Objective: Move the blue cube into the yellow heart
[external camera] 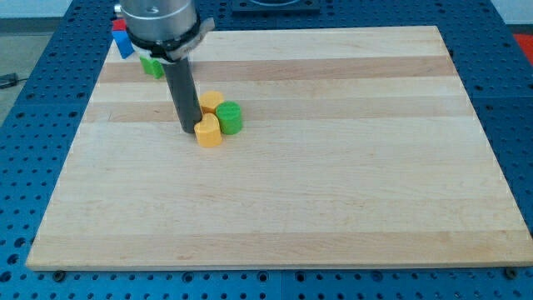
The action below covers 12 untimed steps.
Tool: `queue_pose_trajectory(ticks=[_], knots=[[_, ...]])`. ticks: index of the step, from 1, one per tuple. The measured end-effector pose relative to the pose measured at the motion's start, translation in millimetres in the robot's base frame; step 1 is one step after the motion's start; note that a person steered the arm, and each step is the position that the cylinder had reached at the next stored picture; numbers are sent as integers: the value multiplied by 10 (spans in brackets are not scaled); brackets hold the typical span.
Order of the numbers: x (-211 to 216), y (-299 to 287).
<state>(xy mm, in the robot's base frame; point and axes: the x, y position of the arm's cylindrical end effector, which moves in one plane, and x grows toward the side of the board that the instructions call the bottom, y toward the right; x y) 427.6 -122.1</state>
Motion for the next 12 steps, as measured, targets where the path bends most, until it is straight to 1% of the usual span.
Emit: queue_pose_trajectory(ticks=[1,2,3,4,5,7,8,9,10,11,12], knots=[[80,-36],[-47,-405],[-442,-679],[-971,-472],[-1103,-453],[-1100,-128],[-1255,135],[-1623,195],[-1933,74],[-2044,-266],[-2029,-600]])
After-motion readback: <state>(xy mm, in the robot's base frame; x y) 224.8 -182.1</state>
